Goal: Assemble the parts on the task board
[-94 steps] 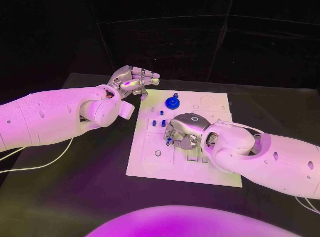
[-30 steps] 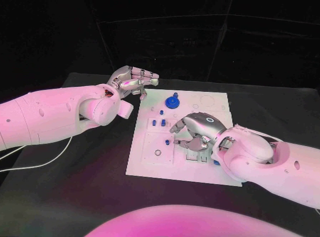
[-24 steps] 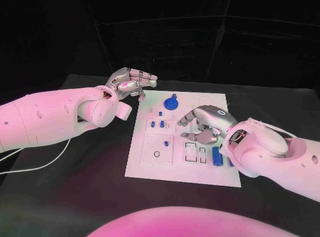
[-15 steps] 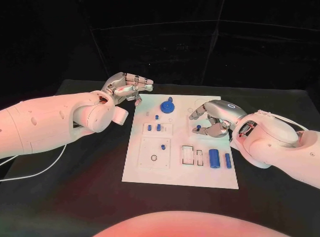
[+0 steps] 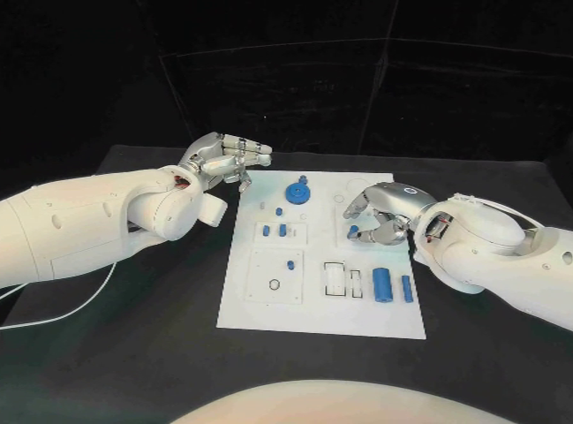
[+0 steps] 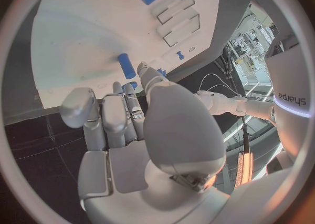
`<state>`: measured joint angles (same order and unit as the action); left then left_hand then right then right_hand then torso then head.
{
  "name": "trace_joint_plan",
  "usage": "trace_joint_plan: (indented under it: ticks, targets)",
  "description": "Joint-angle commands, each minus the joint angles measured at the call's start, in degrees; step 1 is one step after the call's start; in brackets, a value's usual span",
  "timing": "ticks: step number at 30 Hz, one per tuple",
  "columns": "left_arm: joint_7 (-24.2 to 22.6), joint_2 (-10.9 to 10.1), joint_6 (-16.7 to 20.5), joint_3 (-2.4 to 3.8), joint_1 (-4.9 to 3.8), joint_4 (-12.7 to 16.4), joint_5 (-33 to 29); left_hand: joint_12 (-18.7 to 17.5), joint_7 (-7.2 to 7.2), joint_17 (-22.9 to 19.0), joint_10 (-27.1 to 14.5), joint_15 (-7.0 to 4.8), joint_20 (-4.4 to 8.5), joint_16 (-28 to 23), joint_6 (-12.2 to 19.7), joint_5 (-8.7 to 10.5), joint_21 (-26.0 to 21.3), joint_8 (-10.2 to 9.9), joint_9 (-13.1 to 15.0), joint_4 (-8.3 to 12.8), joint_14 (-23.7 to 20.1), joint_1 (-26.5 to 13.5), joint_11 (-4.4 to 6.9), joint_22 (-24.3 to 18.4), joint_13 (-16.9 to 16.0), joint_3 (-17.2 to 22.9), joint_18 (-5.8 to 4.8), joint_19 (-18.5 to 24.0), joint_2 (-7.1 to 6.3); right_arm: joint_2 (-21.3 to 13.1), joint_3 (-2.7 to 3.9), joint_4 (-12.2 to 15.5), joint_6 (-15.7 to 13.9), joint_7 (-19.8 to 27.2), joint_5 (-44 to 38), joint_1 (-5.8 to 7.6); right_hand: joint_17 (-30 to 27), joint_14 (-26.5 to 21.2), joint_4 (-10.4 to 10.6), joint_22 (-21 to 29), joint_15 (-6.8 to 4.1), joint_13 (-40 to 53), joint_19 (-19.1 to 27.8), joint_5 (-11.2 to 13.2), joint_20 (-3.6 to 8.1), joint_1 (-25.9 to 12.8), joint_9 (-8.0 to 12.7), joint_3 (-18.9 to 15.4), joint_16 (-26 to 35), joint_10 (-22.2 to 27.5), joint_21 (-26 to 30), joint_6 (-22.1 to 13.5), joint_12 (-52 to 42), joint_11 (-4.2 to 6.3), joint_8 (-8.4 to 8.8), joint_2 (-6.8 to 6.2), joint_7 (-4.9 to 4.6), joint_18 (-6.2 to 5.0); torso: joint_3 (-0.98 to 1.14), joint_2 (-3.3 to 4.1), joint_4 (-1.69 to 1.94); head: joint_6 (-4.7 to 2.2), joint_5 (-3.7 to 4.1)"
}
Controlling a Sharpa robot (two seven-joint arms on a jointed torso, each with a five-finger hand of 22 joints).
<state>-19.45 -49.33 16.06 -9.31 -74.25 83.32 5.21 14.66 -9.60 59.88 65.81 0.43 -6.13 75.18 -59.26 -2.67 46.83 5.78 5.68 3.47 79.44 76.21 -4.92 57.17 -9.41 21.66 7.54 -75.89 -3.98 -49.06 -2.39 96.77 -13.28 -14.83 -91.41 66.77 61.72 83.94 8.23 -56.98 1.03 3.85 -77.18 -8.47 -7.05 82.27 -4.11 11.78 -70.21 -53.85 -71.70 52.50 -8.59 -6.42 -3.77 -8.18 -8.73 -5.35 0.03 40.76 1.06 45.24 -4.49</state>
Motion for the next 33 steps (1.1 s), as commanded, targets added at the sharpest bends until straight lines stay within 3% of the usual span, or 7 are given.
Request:
trace_joint_plan:
  ticks: [1,9,22,25,29,33]
  targets:
    - [-0.32,0.04,-0.37,0.04,-0.08,0.1,-0.18,0.38,-0.04,-0.05,-0.47,-0.07,0.11,-0.34,0.31,-0.13,-0.39,0.24,-0.05,0.22,-0.34,0.06,-0.11,-0.05,-0.09,-0.21,1.01,0.37,0.41,0.2,0.03,-0.13,3.95,-0.4,-0.49,0.11,-0.23,0.76,-0.08,-0.02,-0.12,0.16,0.08,0.11,0.15,0.92,-0.13,-0.38,0.36,-1.53,0.34,0.85,-1.12,0.33,-0.35,0.43,-0.19,-0.96,-0.04,0.01,-0.06,0.03,-0.08]
    - [-0.32,0.05,-0.26,0.03,-0.08,0.08,-0.18,0.53,-0.04,-0.08,-0.51,-0.07,0.11,-0.32,0.29,-0.13,-0.38,0.32,-0.05,0.31,-0.35,0.25,-0.1,-0.04,-0.16,-0.2,1.0,0.34,0.55,0.56,0.03,-0.33,5.37,-1.26,-1.09,0.11,-0.5,0.88,-0.37,-1.62,-0.86,0.36,-1.08,-0.89,0.8,2.7,-0.55,1.86,0.5,-7.68,-0.61,4.04,-3.74,1.15,-1.32,2.57,-0.33,-0.63,0.02,-0.01,-0.04,0.13,-0.12]
    - [-0.33,0.15,-0.4,0.03,-0.08,0.03,-0.18,0.53,-0.04,-0.08,-0.51,-0.07,0.11,-0.32,0.29,-0.13,-0.38,0.32,-0.05,0.31,-0.35,0.25,-0.1,-0.04,-0.16,-0.2,1.0,0.34,0.55,1.11,0.02,-0.45,4.96,-1.28,-1.49,0.1,1.41,1.58,-0.3,-4.59,-1.53,0.2,-2.6,-0.98,1.44,3.17,-0.75,5.12,-1.25,-12.54,-2.49,6.96,-3.22,1.99,-2.06,3.03,0.05,-0.07,-0.02,-0.01,-0.08,0.27,-0.11]
    - [-0.33,0.15,-0.42,0.03,-0.08,0.05,-0.18,0.53,-0.04,-0.08,-0.51,-0.07,0.11,-0.32,0.29,-0.13,-0.38,0.32,-0.05,0.31,-0.35,0.25,-0.1,-0.04,-0.16,-0.2,1.0,0.34,0.55,1.22,0.02,-0.59,3.84,-1.57,-1.66,0.1,1.95,1.72,-0.55,-5.23,-1.74,0.26,-2.89,-0.72,1.62,3.55,-0.88,6.14,-1.75,-13.7,-2.91,8.02,-3.04,2.24,-2.4,3.55,0.22,0.04,-0.03,0.01,-0.06,0.29,-0.09]
    - [-0.31,0.11,-0.44,0.03,-0.08,0.08,-0.18,0.53,-0.04,-0.08,-0.51,-0.07,0.11,-0.32,0.29,-0.13,-0.38,0.32,-0.05,0.31,-0.35,0.25,-0.1,-0.04,-0.16,-0.2,1.0,0.34,0.55,1.16,0.03,-0.61,1.05,-2.32,-2.41,0.09,2.34,1.8,-1.09,-5.76,-1.99,0.36,-3.12,1.32,1.88,4.11,-0.98,7.86,-2.16,-15.01,-3.28,9.1,-2.58,2.55,-2.66,4.22,0.48,0.13,-0.01,-0.01,-0.01,0.34,0.01]
    - [-0.26,0.07,-0.53,0.03,-0.08,0.09,-0.18,0.53,-0.04,-0.08,-0.51,-0.07,0.11,-0.32,0.29,-0.13,-0.38,0.32,-0.05,0.31,-0.35,0.25,-0.1,-0.04,-0.16,-0.2,1.0,0.34,0.55,0.77,0.03,-0.33,-1.36,-2.58,-2.67,0.09,2.52,1.81,-1.59,-6.01,-2.07,0.39,-3.19,1.38,2.02,4.26,-0.96,9.1,-2.37,-15.57,-3.45,9.44,-2.02,2.62,-2.6,4.38,0.54,0.18,0.01,-0.06,-0.03,0.4,-0.02]
